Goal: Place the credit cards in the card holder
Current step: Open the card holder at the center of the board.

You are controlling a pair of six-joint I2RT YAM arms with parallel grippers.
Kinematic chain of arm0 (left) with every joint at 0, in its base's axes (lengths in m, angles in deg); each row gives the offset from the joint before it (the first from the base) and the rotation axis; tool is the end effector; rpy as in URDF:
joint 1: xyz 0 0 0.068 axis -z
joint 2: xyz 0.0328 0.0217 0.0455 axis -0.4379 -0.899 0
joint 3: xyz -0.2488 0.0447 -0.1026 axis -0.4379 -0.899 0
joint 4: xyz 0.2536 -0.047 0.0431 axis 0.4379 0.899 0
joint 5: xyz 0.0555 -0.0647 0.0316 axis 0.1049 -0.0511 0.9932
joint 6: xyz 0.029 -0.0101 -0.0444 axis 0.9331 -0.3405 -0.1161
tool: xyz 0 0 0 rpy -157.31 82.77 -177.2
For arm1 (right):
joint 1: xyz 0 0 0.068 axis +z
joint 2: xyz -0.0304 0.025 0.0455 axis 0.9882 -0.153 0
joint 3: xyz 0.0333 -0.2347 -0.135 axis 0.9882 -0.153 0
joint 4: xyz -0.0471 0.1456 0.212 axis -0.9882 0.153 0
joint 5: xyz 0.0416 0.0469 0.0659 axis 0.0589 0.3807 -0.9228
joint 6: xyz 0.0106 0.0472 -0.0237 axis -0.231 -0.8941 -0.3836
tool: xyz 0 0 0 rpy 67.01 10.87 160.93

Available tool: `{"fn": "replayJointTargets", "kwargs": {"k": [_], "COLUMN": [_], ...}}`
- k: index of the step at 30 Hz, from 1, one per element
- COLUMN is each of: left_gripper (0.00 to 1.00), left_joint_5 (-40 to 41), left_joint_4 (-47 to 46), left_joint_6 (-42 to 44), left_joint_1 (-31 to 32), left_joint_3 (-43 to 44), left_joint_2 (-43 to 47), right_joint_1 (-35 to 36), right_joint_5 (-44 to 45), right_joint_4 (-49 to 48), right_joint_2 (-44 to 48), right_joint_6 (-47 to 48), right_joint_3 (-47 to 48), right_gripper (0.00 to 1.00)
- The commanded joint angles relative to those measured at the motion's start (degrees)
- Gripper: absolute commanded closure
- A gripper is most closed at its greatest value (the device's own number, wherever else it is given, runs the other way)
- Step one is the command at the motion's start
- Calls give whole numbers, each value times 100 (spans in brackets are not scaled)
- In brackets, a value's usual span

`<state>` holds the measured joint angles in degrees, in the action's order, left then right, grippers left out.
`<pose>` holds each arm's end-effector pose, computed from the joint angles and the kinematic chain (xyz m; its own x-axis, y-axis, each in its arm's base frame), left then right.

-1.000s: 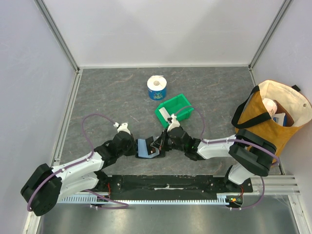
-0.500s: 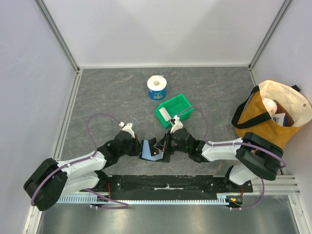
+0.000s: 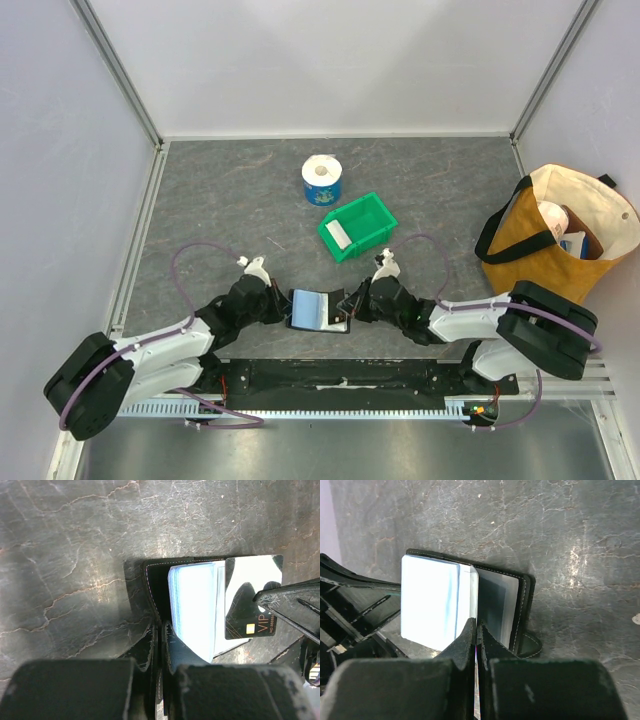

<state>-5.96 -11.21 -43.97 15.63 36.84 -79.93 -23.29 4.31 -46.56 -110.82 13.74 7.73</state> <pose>0.1294 -0.1150 0.1283 -0.8051 -0.2705 -0.5279 0.1059 0.8101 -0.5766 0.1329 0.2007 0.1316 -0.8124 0.3477 -0.4681 -0.0923 0.7160 0.6919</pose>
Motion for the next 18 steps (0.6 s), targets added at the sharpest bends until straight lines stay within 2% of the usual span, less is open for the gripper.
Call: {"fn": "replayJointTargets", "kwargs": {"k": [1,7,18], "left_gripper": [98,98,98], "left_joint_5": [227,341,465], "left_joint_4": [-89,-115,-142], "left_joint_6": [-553,-712,-642], "left_joint_1": [-3,6,6], "left_joint_3": [-222,-319,-310], "left_joint_2": [177,134,-34], "right_joint_1": [10,10,19], "right_joint_5": [240,-50,-367], "right_joint_4": [-522,-1514,-2657], "right_joint_2": [-25,-430,-1142], "right_joint_6": [-363,-636,-1014], "right_joint_3": [-186,-423,-555], "right_gripper": [100,100,100]}}
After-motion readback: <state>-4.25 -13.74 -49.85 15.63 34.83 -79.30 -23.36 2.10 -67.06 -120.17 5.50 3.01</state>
